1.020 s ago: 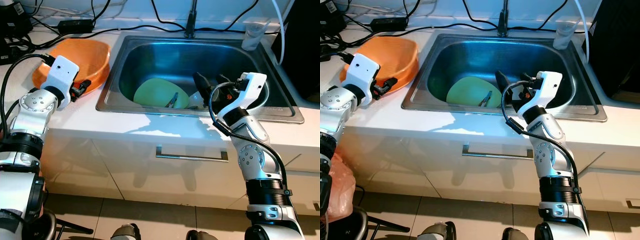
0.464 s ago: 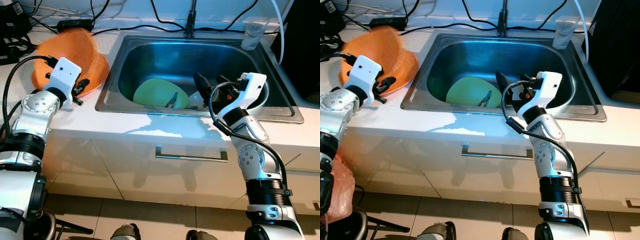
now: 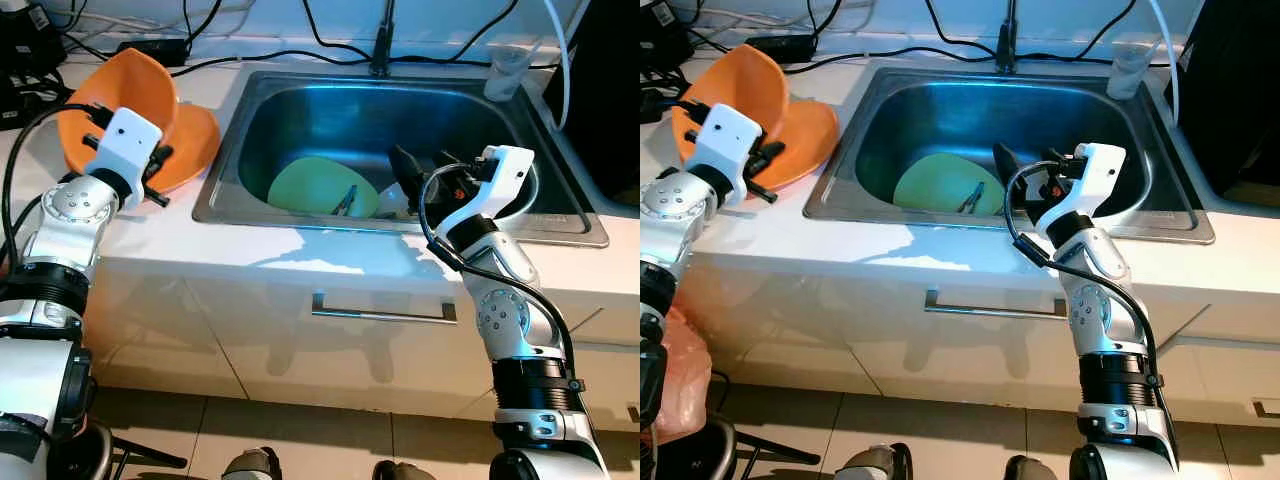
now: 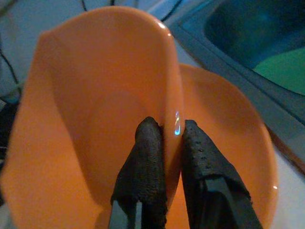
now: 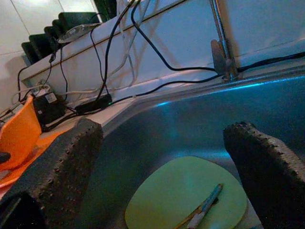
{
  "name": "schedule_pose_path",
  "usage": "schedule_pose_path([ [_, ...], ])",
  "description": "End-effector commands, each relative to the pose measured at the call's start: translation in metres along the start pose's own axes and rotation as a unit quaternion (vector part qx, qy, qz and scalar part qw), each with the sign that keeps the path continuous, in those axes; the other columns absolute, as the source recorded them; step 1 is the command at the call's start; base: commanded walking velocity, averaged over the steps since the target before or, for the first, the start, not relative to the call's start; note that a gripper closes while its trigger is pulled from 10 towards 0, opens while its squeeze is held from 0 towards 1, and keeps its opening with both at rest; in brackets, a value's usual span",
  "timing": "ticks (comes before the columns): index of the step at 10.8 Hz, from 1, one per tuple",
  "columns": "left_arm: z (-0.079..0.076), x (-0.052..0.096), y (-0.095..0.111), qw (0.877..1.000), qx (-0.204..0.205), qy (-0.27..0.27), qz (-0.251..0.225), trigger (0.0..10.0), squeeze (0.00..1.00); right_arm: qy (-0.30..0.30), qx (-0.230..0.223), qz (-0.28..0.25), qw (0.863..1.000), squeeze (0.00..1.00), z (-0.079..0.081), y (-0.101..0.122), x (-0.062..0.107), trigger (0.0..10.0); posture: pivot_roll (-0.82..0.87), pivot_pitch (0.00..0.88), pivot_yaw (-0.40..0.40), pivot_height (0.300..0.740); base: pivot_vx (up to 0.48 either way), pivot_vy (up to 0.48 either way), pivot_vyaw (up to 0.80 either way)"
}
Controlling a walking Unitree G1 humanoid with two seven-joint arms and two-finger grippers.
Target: Kitchen organization
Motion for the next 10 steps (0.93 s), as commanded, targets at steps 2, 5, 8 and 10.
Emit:
schedule_pose_path([
  [2,0.007,0.000,0.002,1.000,0.000,0.020,-0.005,0.0,0.00,-0.004,-0.004,0.002,1.000,0.00,-0.001,-0.001,-0.001,10.0,0.01,0.090,0.036,0.740,0.000,0.000,0.00],
  [5,0.007,-0.003,0.024,0.997,-0.031,0.042,-0.056,0.0,0.00,-0.007,-0.005,0.003,1.000,0.00,-0.003,-0.002,0.000,10.0,0.01,0.088,0.038,0.740,0.000,0.000,0.00],
  [8,-0.017,-0.008,0.066,0.978,-0.143,0.045,-0.145,0.0,0.00,-0.007,-0.009,0.001,1.000,0.00,-0.002,0.000,-0.003,10.0,0.02,0.082,0.040,0.740,0.000,0.000,0.00],
  [10,-0.022,-0.005,0.084,0.956,-0.206,0.086,-0.189,0.0,0.00,-0.007,-0.011,0.000,1.000,0.00,-0.002,0.000,-0.003,10.0,0.02,0.079,0.043,0.740,0.000,0.000,0.00],
])
Point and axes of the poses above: a point about 5 cm out from each wrist's last joint towards the gripper, its own x axis pointing back from the gripper into the wrist, its own y axis along the axis of the wrist's last joint, z = x × y, the point moved 4 cm from there along -x, pointing out of the wrist towards the gripper, and after that the axes turned 8 degrees about -x, right-handed, at the moved point
